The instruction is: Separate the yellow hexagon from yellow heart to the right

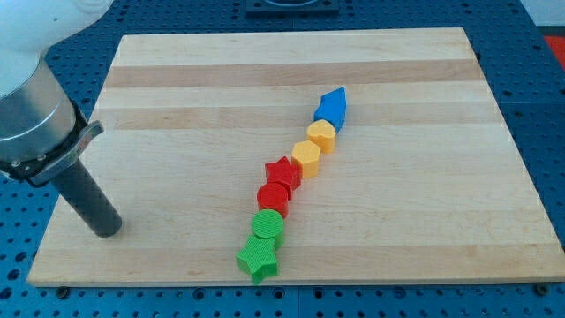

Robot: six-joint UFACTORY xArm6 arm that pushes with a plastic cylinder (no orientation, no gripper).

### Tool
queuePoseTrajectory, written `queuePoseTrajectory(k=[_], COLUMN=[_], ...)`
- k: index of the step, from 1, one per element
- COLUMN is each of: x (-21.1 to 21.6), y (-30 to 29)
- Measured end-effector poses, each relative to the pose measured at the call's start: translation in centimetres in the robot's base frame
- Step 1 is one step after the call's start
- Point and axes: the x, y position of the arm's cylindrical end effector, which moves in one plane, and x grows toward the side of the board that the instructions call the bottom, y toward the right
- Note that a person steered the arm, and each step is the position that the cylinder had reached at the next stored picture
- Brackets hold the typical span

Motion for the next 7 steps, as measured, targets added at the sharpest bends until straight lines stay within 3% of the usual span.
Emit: queuePoseTrajectory(k=[2, 4, 7], x=[-3.9, -8.4, -8.4], y=[1.8, 8.0, 19.3])
